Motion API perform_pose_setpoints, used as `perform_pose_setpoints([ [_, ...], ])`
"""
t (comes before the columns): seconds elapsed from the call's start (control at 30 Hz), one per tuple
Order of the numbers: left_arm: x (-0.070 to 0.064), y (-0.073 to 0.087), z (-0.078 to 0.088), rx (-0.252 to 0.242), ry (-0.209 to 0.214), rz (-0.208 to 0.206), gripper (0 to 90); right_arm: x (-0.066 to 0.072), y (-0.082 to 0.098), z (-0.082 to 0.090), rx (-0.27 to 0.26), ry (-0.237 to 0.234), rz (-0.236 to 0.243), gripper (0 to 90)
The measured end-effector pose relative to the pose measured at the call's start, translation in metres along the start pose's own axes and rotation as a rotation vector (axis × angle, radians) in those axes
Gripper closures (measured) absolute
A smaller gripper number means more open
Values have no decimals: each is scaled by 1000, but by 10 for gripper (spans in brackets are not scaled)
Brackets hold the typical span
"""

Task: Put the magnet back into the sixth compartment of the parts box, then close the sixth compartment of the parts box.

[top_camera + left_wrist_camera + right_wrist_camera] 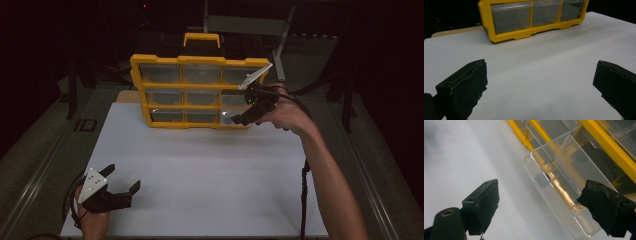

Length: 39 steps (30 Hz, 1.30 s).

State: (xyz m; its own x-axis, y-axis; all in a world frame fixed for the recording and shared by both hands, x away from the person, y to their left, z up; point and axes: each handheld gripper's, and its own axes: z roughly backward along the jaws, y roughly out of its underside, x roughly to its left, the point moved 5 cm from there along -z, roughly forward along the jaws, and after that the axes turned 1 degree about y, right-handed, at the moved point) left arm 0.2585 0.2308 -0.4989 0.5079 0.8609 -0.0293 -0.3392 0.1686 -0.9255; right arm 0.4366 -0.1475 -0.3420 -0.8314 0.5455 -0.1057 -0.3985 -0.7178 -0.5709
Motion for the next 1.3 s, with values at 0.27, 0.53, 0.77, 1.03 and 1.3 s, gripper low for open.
perform_pose_setpoints([
  [0.27, 0, 0, 0, 0, 0, 0, 0, 2, 5, 1, 5, -13, 15, 146],
  [0.53, 0, 0, 0, -3, 0, -2, 0, 6, 8, 2, 6, -20, 25, 150],
  [0.77, 0, 0, 1, -3, 0, -2, 0, 9, 10, 1, 12, -25, 32, 154],
  [1.03, -1, 0, 1, -3, 1, -3, 0, 13, 11, 0, 15, -33, 46, 170],
  [1.3, -1, 0, 0, -2, 2, -3, 0, 16, 16, -3, 29, -52, 54, 258],
])
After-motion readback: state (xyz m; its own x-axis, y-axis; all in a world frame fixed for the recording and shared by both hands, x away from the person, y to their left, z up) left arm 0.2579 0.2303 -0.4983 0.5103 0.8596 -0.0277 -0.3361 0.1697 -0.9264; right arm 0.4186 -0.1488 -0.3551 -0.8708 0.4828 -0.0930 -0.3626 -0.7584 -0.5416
